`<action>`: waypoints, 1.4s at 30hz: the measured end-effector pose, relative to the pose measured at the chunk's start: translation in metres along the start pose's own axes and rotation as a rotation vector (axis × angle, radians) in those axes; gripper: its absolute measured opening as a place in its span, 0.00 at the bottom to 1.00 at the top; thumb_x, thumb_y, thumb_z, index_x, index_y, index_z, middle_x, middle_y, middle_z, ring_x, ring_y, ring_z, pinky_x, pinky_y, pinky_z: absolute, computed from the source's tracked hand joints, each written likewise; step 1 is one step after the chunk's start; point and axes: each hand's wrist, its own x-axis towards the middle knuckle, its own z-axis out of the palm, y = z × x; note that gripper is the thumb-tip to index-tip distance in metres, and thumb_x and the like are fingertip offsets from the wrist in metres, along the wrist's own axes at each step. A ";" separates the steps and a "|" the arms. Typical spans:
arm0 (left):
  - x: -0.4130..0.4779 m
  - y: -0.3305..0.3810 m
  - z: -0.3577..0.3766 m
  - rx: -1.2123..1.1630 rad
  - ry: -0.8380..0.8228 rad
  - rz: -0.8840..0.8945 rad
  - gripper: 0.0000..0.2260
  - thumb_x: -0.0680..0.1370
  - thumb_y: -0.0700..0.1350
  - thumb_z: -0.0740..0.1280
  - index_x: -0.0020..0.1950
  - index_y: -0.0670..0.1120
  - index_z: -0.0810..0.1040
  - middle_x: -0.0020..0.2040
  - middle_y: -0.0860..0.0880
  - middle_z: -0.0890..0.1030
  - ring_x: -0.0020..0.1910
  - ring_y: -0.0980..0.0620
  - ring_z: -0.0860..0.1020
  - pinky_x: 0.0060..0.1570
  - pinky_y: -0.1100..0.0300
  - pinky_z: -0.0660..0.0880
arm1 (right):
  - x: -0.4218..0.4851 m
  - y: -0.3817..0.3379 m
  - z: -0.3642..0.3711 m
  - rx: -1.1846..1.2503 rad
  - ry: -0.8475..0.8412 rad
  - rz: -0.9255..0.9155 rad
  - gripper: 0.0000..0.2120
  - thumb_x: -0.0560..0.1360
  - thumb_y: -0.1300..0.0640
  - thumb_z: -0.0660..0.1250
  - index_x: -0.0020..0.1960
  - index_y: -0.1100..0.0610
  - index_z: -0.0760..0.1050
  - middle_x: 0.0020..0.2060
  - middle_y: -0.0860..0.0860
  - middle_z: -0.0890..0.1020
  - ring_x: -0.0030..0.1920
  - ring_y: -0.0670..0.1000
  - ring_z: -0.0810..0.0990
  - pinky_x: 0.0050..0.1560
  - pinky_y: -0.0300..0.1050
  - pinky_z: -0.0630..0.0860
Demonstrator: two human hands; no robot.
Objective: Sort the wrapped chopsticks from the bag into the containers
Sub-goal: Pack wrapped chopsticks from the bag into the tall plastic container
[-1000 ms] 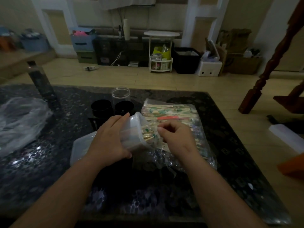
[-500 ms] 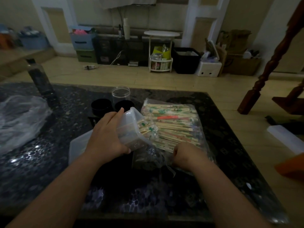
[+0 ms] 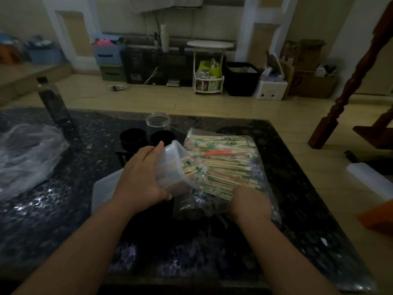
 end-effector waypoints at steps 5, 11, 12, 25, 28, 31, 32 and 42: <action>0.001 0.000 -0.001 -0.016 0.007 -0.020 0.60 0.54 0.49 0.84 0.80 0.49 0.56 0.72 0.50 0.63 0.69 0.50 0.63 0.64 0.57 0.62 | 0.005 0.003 0.006 0.250 -0.119 0.050 0.27 0.82 0.40 0.51 0.57 0.58 0.80 0.57 0.57 0.81 0.56 0.58 0.80 0.49 0.46 0.71; 0.001 0.000 -0.001 -0.021 0.000 -0.014 0.59 0.55 0.50 0.84 0.80 0.49 0.55 0.72 0.50 0.63 0.69 0.50 0.63 0.64 0.56 0.63 | 0.018 -0.003 0.023 0.417 -0.124 -0.120 0.22 0.78 0.59 0.59 0.72 0.50 0.69 0.65 0.58 0.78 0.62 0.59 0.77 0.58 0.47 0.74; 0.001 0.000 -0.001 -0.019 0.001 -0.010 0.59 0.55 0.50 0.84 0.80 0.49 0.55 0.72 0.50 0.63 0.69 0.50 0.63 0.63 0.56 0.63 | 0.021 -0.004 0.028 0.393 -0.095 -0.141 0.21 0.77 0.61 0.60 0.69 0.51 0.73 0.63 0.58 0.79 0.61 0.59 0.78 0.58 0.47 0.75; 0.004 -0.001 0.001 -0.009 -0.007 0.001 0.59 0.55 0.50 0.84 0.79 0.49 0.56 0.71 0.50 0.64 0.68 0.51 0.64 0.61 0.59 0.62 | 0.040 0.003 0.052 0.085 0.016 -0.289 0.19 0.78 0.49 0.64 0.69 0.49 0.71 0.65 0.51 0.74 0.65 0.57 0.71 0.64 0.50 0.68; 0.003 -0.001 0.001 -0.011 -0.009 0.008 0.59 0.55 0.50 0.84 0.79 0.50 0.56 0.71 0.51 0.64 0.68 0.51 0.64 0.62 0.59 0.62 | 0.043 0.002 0.053 0.054 0.013 -0.273 0.19 0.79 0.46 0.63 0.69 0.47 0.71 0.65 0.52 0.75 0.65 0.58 0.72 0.64 0.51 0.68; 0.003 -0.001 0.001 -0.011 -0.009 0.000 0.59 0.54 0.50 0.84 0.79 0.50 0.56 0.71 0.51 0.64 0.68 0.52 0.63 0.60 0.61 0.61 | 0.041 0.001 0.055 0.043 0.042 -0.251 0.19 0.79 0.48 0.63 0.70 0.47 0.70 0.66 0.52 0.73 0.66 0.59 0.70 0.66 0.51 0.66; 0.003 -0.002 0.001 -0.012 -0.007 -0.001 0.59 0.54 0.50 0.84 0.79 0.50 0.56 0.71 0.51 0.64 0.68 0.52 0.63 0.60 0.62 0.60 | 0.040 0.001 0.055 0.047 0.060 -0.248 0.19 0.79 0.50 0.64 0.70 0.47 0.70 0.66 0.52 0.72 0.66 0.59 0.69 0.67 0.51 0.65; 0.004 -0.004 0.001 -0.016 -0.010 -0.006 0.59 0.55 0.51 0.83 0.79 0.52 0.55 0.72 0.52 0.62 0.69 0.52 0.62 0.62 0.60 0.61 | 0.042 -0.002 0.056 0.065 0.082 -0.243 0.17 0.78 0.52 0.62 0.66 0.50 0.72 0.64 0.51 0.75 0.64 0.58 0.72 0.62 0.50 0.68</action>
